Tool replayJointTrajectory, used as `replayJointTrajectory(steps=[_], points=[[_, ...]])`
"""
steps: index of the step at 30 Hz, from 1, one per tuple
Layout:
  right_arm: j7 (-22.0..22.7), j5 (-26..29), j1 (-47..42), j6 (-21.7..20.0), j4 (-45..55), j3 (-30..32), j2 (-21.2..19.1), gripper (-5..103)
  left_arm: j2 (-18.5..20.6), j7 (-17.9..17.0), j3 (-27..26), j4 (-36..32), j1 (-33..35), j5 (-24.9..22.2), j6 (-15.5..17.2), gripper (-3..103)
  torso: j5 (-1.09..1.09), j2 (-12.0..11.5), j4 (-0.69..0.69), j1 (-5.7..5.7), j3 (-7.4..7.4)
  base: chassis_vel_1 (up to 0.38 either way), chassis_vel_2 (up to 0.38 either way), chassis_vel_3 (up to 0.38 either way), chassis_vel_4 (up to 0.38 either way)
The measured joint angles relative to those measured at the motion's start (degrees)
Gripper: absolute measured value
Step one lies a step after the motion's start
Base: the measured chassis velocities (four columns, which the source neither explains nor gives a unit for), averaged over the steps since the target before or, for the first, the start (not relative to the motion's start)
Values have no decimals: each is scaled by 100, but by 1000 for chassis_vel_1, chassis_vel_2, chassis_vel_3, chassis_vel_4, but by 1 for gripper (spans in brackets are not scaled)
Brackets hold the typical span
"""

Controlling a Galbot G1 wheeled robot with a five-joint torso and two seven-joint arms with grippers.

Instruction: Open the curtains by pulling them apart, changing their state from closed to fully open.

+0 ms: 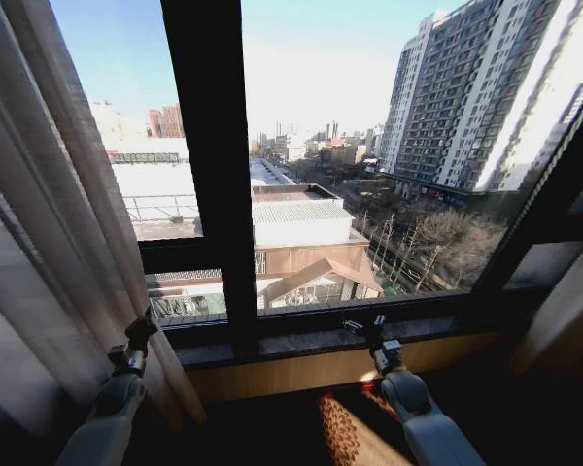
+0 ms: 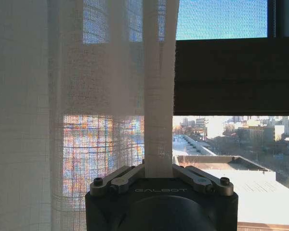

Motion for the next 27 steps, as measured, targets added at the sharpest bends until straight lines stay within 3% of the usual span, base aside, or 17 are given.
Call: replayJointTrajectory(steps=[13,27], points=[[0,0,0,0,0,0,0,100,9,-15,-9,24,2,-34,-40,0,1,1,1,0,-1,149,113,-145,-101],[0,0,0,0,0,0,0,100,26,-51,-30,5,48,-23,-69,0,0,1,0,0,0,316,280,-345,-288]])
